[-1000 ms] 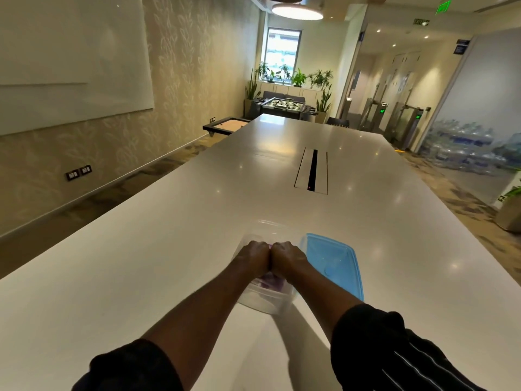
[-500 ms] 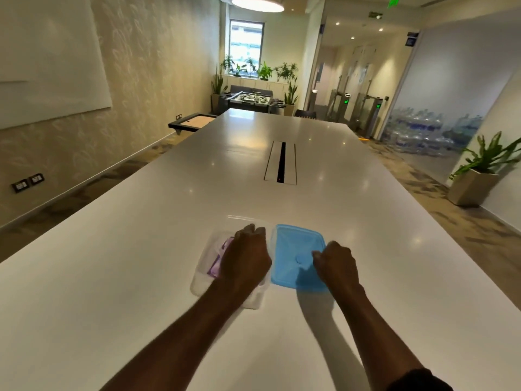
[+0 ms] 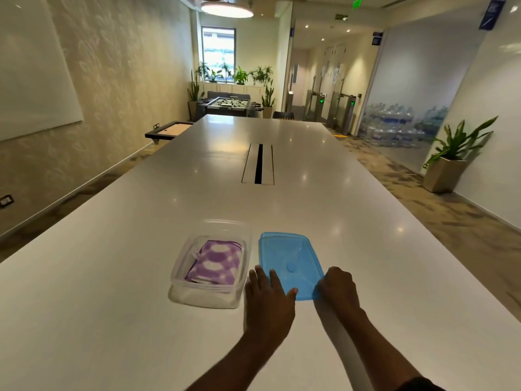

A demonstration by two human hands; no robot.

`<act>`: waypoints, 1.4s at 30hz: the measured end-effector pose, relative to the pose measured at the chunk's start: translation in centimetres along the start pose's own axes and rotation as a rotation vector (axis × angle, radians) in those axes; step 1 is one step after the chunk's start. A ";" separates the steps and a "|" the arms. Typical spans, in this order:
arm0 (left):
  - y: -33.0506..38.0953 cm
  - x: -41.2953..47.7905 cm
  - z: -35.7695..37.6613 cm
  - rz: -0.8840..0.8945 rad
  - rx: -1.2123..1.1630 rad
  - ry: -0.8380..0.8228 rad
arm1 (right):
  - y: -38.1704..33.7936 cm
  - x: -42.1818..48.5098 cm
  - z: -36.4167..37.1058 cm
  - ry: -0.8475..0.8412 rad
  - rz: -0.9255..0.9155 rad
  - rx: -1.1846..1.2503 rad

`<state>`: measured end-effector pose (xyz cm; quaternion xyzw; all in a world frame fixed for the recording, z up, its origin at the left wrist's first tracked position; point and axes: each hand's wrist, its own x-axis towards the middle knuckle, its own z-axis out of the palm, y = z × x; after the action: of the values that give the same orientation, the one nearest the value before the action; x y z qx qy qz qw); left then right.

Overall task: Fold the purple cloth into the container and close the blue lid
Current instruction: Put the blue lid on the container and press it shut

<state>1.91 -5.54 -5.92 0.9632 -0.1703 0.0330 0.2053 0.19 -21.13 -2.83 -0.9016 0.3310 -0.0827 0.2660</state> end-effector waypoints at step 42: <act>3.9 -3.3 -9.3 -0.081 -1.026 0.458 | -2.8 -7.2 -6.6 -0.379 -0.029 1.286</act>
<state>-2.50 -4.08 3.64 0.7139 -0.0784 0.1464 0.6802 -5.93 -17.51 4.44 -0.5667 0.1515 -0.1074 0.8027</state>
